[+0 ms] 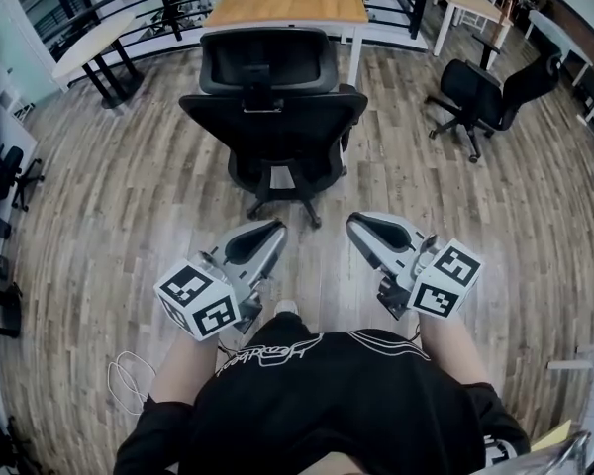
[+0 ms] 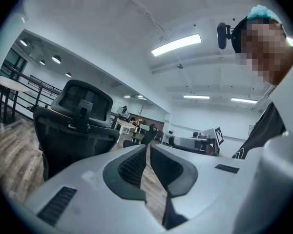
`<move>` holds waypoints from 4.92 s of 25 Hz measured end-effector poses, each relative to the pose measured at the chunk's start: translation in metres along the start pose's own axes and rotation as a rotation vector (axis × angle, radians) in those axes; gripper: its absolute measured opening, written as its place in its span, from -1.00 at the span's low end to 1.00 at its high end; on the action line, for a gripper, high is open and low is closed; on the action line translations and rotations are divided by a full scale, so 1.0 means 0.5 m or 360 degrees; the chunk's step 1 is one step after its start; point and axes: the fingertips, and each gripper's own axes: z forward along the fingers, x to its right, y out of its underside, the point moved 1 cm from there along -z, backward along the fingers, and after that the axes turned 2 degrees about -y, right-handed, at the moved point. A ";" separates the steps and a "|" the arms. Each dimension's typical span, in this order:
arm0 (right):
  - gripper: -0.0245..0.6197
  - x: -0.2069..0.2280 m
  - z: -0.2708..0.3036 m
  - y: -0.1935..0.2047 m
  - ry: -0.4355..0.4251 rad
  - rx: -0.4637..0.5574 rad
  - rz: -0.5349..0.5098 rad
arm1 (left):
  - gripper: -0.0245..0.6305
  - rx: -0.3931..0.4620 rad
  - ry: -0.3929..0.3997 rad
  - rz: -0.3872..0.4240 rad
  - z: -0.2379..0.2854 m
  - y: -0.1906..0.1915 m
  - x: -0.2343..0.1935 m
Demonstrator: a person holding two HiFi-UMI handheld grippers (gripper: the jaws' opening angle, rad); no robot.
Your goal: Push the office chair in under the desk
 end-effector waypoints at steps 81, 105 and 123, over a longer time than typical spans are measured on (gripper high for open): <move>-0.17 0.892 0.392 -0.055 0.0761 -0.1124 -0.1324 | -0.19 -0.1019 -0.0699 0.1638 0.287 -0.147 -1.055; -0.16 1.116 0.540 -0.131 0.0749 -0.1044 -0.1358 | -0.18 -0.1061 -0.0824 0.1569 0.447 -0.218 -1.261; -0.16 1.369 0.650 -0.207 0.0963 -0.1092 -0.1352 | -0.18 -0.1059 -0.0703 0.1627 0.661 -0.312 -1.456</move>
